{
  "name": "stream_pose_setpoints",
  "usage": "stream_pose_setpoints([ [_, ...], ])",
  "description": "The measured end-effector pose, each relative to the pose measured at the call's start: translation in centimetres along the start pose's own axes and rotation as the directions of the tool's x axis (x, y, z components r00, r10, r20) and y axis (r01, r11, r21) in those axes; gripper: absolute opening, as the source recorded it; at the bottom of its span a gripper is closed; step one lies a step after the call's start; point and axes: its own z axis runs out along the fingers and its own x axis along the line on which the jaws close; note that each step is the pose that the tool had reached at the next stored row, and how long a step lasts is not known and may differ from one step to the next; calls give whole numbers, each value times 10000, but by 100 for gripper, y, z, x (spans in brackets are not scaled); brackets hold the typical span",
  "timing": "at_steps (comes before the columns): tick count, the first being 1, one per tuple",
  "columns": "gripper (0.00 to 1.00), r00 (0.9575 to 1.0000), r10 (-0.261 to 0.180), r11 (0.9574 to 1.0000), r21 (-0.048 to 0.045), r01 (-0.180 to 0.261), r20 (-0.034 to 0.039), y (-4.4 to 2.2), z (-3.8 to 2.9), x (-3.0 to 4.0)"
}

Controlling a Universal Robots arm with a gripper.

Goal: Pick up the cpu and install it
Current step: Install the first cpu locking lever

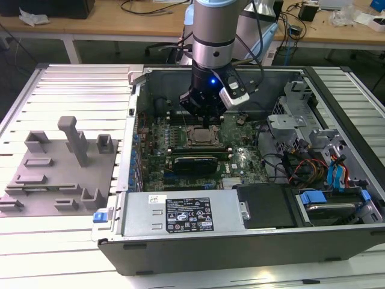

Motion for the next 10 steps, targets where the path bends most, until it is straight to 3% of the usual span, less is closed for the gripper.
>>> stream_pose_setpoints([
  [5,11,10000,1,10000,1,-1,-1,0,-88,-2],
  [10,11,10000,0,10000,1,0,-1,0,-93,-2],
])
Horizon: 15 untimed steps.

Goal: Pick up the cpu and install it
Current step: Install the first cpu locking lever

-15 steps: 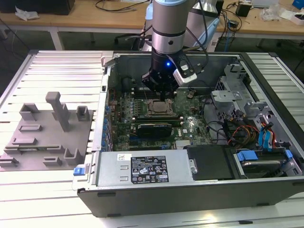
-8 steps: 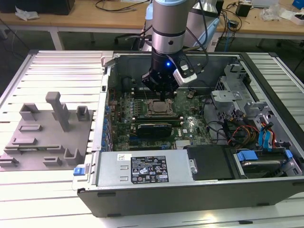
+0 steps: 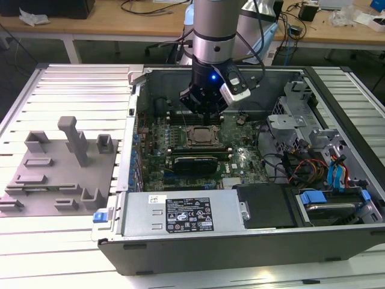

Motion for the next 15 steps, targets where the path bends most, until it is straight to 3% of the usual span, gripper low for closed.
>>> stream_pose_setpoints([
  [5,11,10000,0,10000,1,0,0,1,-2,76],
  [11,11,10000,1,10000,-1,-1,14,8,-9,337],
  [15,11,10000,-1,10000,3,1,11,7,-17,341],
])
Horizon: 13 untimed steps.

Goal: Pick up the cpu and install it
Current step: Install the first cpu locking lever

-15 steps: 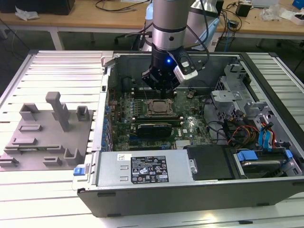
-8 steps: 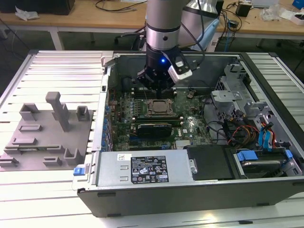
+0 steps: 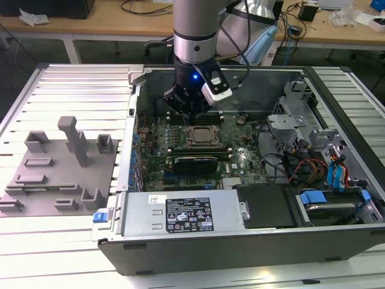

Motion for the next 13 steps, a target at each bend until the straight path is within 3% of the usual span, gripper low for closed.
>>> stream_pose_setpoints([
  [7,11,10000,1,10000,-2,-1,2,1,-196,-6],
  [9,11,10000,1,10000,-2,-1,1,1,-234,-7],
  [13,11,10000,0,10000,-4,0,3,1,-245,-1],
])
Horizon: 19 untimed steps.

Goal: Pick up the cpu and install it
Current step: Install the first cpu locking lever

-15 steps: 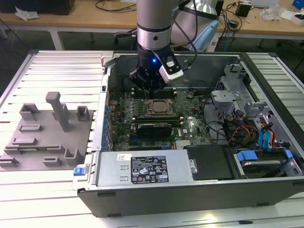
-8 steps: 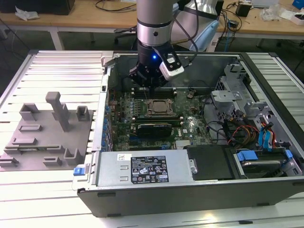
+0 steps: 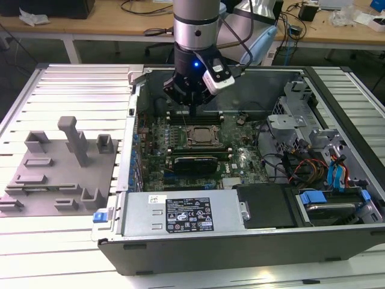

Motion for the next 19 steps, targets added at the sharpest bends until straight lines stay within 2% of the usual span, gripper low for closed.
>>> stream_pose_setpoints([
  [3,11,10000,1,10000,2,-1,-1,0,-2,48],
  [5,11,10000,1,10000,1,-1,-1,2,-3,151],
  [7,11,10000,2,10000,-28,-2,-1,2,-4,218],
  [8,11,10000,3,10000,-76,-3,-1,2,-3,236],
  [9,11,10000,6,9998,-181,-6,1,3,-2,268],
  [10,11,10000,12,9994,-345,-12,1,3,0,293],
  [13,11,10000,18,9983,-584,-18,4,3,17,332],
  [16,11,10000,19,9982,-604,-19,2,3,19,333],
  [17,11,10000,20,9980,-629,-20,3,3,47,342],
  [18,11,10000,19,9979,-647,-19,3,3,114,374],
  [19,11,10000,24,9973,-738,-24,3,3,160,399],
])
